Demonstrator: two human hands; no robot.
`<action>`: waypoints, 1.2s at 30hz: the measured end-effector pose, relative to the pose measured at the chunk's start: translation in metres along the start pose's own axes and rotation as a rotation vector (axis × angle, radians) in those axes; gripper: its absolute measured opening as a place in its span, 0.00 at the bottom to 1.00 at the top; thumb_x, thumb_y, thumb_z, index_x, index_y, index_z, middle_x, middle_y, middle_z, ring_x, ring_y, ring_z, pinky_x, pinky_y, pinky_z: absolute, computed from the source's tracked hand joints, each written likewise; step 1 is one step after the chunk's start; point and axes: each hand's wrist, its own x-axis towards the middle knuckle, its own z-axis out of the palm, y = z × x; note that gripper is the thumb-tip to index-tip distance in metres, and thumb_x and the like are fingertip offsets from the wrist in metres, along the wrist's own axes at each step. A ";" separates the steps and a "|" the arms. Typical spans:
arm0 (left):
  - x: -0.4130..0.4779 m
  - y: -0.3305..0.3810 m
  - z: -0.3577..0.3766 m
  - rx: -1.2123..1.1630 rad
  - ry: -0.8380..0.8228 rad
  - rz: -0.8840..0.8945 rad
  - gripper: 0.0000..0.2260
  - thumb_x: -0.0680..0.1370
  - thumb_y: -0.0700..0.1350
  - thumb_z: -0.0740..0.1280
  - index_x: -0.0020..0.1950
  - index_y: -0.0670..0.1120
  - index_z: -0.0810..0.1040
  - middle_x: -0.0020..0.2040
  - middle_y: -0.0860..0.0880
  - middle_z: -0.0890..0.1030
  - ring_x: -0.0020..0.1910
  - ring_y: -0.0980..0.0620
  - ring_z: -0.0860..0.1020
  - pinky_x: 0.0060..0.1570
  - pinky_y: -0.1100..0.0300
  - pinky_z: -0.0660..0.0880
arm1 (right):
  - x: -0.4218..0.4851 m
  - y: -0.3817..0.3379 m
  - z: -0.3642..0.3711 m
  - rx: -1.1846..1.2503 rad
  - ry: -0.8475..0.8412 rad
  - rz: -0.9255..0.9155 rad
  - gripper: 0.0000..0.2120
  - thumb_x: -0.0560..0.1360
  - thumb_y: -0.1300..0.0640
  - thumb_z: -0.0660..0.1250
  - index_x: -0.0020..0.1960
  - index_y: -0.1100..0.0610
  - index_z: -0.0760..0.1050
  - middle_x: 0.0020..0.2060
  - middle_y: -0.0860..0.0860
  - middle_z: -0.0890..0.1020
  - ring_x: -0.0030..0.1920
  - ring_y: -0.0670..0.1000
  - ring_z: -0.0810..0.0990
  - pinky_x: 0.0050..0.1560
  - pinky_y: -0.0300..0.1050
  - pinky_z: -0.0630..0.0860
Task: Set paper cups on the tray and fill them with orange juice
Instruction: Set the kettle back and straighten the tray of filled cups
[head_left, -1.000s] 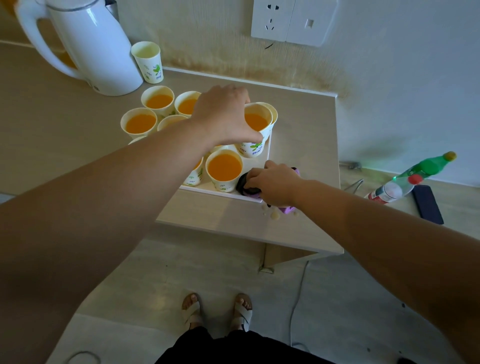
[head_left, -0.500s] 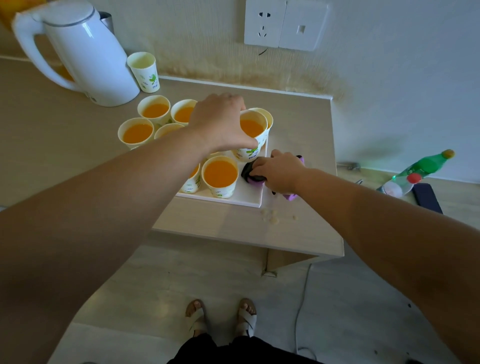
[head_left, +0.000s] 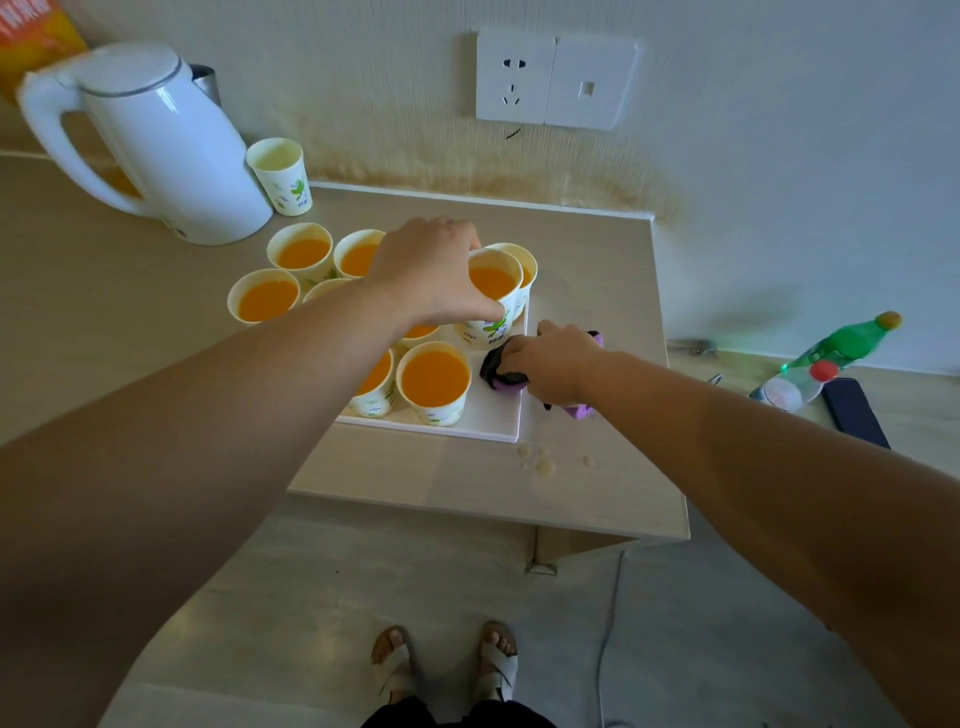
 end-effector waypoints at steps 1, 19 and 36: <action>0.000 -0.001 0.000 -0.001 0.001 0.000 0.29 0.65 0.57 0.74 0.62 0.47 0.74 0.58 0.48 0.77 0.56 0.46 0.73 0.49 0.55 0.70 | 0.003 0.003 -0.002 -0.018 0.011 0.006 0.23 0.76 0.61 0.58 0.69 0.47 0.66 0.62 0.46 0.74 0.47 0.52 0.65 0.39 0.47 0.67; 0.000 -0.009 0.014 -0.018 -0.037 0.024 0.27 0.65 0.58 0.74 0.59 0.47 0.75 0.53 0.48 0.77 0.50 0.47 0.73 0.44 0.55 0.72 | -0.050 0.006 -0.025 0.515 -0.137 -0.123 0.19 0.79 0.61 0.58 0.68 0.50 0.71 0.59 0.48 0.75 0.53 0.49 0.72 0.53 0.41 0.67; 0.012 0.000 0.048 0.197 -0.176 0.065 0.26 0.67 0.61 0.72 0.57 0.46 0.74 0.54 0.47 0.77 0.54 0.45 0.74 0.46 0.52 0.74 | -0.062 0.035 -0.027 0.949 0.057 0.188 0.18 0.76 0.64 0.60 0.62 0.51 0.75 0.52 0.50 0.78 0.43 0.47 0.73 0.39 0.37 0.67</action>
